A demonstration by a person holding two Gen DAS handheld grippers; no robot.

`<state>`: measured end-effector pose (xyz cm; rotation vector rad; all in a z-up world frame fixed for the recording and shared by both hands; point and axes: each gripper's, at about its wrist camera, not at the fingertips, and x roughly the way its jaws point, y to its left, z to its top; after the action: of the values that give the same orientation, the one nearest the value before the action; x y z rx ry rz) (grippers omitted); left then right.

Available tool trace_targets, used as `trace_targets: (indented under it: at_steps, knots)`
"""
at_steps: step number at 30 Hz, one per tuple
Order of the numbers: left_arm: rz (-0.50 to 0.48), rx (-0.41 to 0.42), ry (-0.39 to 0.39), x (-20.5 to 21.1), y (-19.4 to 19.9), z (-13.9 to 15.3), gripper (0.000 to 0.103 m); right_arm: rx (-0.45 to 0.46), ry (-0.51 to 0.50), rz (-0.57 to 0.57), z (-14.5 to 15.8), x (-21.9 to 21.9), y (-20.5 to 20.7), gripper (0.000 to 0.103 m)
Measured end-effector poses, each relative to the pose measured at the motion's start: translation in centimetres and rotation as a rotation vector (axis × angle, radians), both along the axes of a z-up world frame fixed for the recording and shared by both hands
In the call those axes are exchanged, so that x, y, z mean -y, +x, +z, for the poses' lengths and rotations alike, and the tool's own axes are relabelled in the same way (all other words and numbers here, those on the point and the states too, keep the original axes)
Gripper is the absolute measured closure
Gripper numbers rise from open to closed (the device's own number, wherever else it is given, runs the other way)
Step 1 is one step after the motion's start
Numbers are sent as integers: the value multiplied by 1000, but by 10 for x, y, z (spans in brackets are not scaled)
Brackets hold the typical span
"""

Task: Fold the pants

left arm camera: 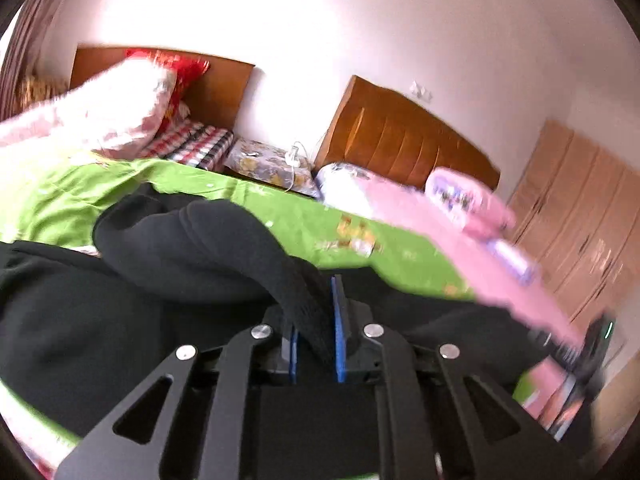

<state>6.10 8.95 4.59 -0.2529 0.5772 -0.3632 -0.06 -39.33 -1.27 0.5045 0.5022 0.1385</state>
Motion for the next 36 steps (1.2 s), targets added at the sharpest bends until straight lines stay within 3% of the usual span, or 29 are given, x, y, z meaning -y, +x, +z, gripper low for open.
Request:
trace_targets:
  at_steps: [2,4,6,9,10,11,12,14,17,18,19,20,22,24,27,29,30,32,36]
  knots:
    - [-5,-75,37,2,-8,-27,90,-87,26,22,-26,4,0,84]
    - [-7,-201,32,0,-4,-67,90,-183,44,18,-57,2,-2,83]
    - [0,-260,57,2,0,-93,88,-121,78,4,-66,4,-16,83]
    - [-25,-235,38,0,1,-91,68,-137,157,5,-71,13,-23,82]
    - [-32,-230,13,-3,4,-89,48,-144,169,3,-71,16,-25,79]
    - [-25,-217,-4,-3,3,-86,37,-150,169,-12,-70,17,-28,75]
    - [-11,-202,-10,-4,2,-82,36,-148,173,-39,-70,21,-33,67]
    - [-12,-206,-23,-8,6,-79,36,-135,205,-71,-72,31,-42,66]
    - [-3,-243,-74,-9,15,-87,39,-131,215,-106,-74,38,-40,66]
    - [-2,-258,-85,-11,22,-90,46,-127,191,-123,-72,38,-37,68]
    - [-2,-267,-85,-11,24,-93,80,-123,139,-143,-66,34,-34,75]
    - [3,-273,-68,-8,25,-93,90,-116,83,-151,-60,31,-34,78]
    - [9,-217,-45,-6,17,-85,92,-63,-70,-135,-35,11,-30,83]
    - [22,-143,-13,-2,2,-69,92,-24,-112,-111,-17,2,-26,83]
    - [34,-112,-32,-4,-9,-58,92,-58,-44,-119,-25,19,-24,83]
    - [25,-138,-14,0,-8,-66,91,-123,2,-152,-50,32,-26,83]
    - [21,-165,6,3,-6,-75,91,-144,78,-154,-68,44,-26,85]
    - [18,-217,32,9,-3,-92,91,-112,165,-151,-75,51,-34,85]
    - [31,-183,26,5,-8,-88,90,-94,111,-158,-55,41,-30,85]
